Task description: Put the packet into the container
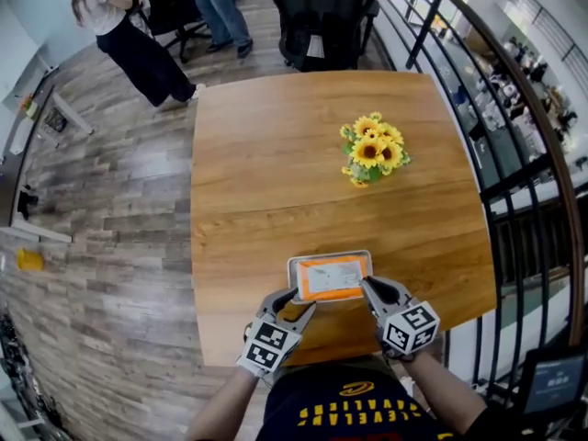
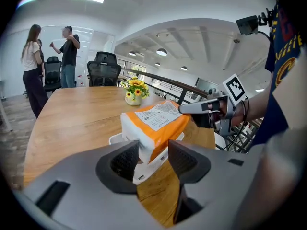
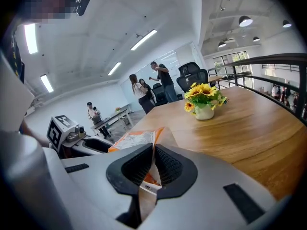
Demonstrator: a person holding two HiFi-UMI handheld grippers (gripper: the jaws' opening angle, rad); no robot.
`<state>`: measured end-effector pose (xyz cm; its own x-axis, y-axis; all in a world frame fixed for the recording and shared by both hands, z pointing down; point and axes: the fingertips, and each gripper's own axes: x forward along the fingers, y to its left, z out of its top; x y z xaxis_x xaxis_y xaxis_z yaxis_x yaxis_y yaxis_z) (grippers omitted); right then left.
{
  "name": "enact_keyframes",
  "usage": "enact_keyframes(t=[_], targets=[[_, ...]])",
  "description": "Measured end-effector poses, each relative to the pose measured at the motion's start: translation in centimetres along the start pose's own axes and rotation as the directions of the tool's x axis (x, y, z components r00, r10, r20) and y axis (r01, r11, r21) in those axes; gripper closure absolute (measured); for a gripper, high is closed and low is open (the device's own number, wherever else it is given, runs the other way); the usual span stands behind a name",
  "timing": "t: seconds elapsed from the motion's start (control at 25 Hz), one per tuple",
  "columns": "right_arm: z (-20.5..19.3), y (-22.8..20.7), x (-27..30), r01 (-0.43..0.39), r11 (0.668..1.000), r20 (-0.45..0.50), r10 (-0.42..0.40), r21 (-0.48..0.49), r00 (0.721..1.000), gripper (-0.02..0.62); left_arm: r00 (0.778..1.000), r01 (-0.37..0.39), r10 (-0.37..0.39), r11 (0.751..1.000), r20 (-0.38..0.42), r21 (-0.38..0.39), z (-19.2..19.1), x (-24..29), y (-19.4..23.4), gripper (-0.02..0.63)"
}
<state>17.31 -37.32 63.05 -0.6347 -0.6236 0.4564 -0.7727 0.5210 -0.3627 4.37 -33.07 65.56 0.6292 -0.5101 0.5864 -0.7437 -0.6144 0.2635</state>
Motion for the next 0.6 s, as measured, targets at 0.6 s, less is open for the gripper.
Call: enact_keyframes(t=[0.6], targets=[[-3.4, -2.2, 1.9, -0.004, 1.0, -0.114, 0.001, -0.026, 0.993, 0.572, 0.989, -0.023, 0.026, 0.999, -0.149, 0.025, -2.3, 2.7, 0.6, 0.411]])
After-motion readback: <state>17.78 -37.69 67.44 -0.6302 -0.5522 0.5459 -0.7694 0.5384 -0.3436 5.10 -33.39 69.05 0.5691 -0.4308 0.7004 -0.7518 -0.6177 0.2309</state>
